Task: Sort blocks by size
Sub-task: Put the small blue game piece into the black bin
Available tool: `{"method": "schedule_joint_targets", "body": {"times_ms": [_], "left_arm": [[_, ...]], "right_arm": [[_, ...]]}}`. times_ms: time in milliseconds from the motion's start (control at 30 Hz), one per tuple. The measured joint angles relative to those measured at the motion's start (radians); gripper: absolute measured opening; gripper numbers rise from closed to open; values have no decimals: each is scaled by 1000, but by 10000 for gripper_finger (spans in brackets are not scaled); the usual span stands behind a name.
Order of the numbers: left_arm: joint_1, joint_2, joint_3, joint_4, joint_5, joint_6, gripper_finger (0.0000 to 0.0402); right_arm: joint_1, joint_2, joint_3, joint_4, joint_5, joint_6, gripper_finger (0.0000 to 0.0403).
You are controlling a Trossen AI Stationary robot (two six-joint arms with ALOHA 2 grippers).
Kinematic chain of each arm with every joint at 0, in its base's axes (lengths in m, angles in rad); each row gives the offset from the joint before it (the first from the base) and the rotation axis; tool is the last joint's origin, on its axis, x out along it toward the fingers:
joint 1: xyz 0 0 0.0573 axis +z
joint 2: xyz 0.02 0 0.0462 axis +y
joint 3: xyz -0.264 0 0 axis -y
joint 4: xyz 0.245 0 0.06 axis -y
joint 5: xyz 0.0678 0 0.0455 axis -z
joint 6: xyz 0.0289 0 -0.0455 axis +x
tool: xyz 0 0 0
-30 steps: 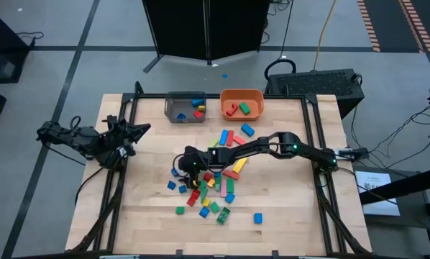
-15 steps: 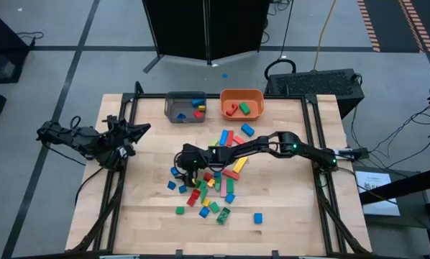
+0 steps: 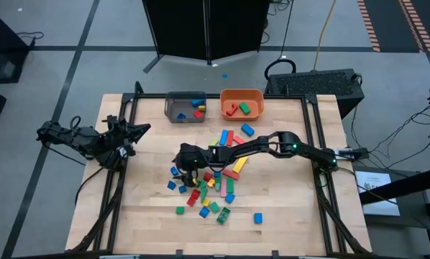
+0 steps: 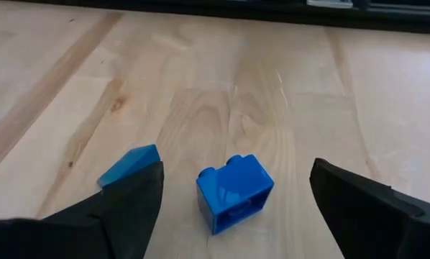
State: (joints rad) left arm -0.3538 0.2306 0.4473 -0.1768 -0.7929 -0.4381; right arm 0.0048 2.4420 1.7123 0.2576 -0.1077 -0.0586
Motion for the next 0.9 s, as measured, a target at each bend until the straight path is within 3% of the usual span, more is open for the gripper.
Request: {"method": "schedule_joint_targets", "body": {"times_ms": [433,567,900], "left_arm": [[0,0,0,0,0,0,0],[0,0,0,-1,0,-1,0],[0,0,0,-21,2,-1,0]], "right_arm": [[2,0,0,9,-6,-55,338],[2,37,2,80,-62,-56,338],[-18,51,129,-117,-42,-99,338]]}}
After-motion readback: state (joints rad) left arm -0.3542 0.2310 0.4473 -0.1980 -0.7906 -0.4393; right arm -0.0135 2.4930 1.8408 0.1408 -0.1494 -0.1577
